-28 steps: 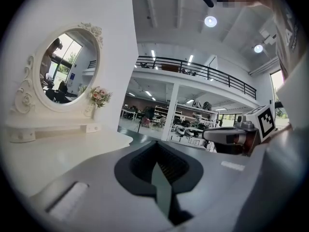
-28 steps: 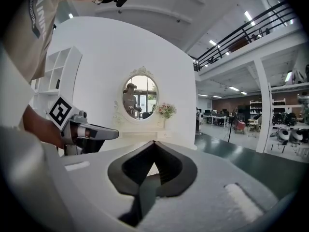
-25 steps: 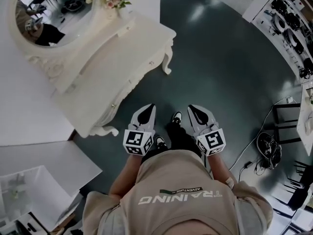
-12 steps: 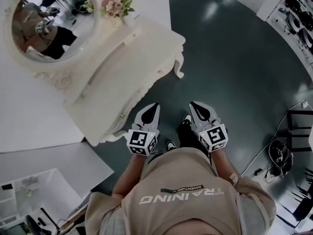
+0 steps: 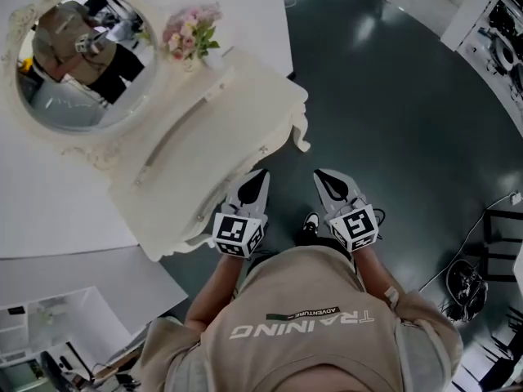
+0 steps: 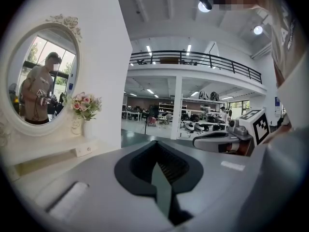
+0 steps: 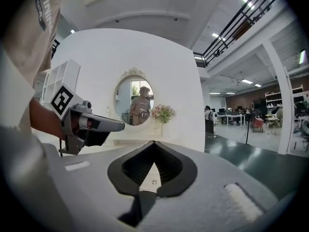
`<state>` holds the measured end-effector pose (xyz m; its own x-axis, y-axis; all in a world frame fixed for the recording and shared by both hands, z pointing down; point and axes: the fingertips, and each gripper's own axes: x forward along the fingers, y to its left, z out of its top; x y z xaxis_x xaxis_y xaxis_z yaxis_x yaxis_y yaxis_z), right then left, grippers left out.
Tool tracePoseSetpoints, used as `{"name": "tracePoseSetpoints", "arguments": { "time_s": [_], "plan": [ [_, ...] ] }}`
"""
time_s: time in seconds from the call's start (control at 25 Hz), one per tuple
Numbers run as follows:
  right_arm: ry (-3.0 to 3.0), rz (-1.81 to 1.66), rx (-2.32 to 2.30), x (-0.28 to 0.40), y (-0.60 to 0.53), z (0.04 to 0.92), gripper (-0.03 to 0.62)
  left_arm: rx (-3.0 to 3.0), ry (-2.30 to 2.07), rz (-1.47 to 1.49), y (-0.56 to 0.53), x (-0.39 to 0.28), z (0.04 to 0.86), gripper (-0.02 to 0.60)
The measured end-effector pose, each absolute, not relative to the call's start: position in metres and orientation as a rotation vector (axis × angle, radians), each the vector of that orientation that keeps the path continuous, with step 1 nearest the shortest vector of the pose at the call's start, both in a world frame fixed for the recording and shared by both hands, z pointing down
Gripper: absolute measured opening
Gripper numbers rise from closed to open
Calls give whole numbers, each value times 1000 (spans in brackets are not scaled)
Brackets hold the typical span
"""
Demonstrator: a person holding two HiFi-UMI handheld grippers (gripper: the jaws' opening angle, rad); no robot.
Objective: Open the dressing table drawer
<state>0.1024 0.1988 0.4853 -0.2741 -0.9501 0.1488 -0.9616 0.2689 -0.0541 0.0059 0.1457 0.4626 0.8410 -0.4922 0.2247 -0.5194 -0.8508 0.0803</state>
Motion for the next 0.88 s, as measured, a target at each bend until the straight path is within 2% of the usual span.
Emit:
{"name": "tracePoseSetpoints", "arguments": {
  "time_s": [0.4, 0.88],
  "plan": [
    [-2455, 198, 1792, 147, 170, 492, 2, 2789, -973, 316, 121, 11, 475, 18],
    [-2398, 268, 1815, 171, 141, 515, 2, 2770, -845, 380, 82, 56, 506, 18]
  ]
}}
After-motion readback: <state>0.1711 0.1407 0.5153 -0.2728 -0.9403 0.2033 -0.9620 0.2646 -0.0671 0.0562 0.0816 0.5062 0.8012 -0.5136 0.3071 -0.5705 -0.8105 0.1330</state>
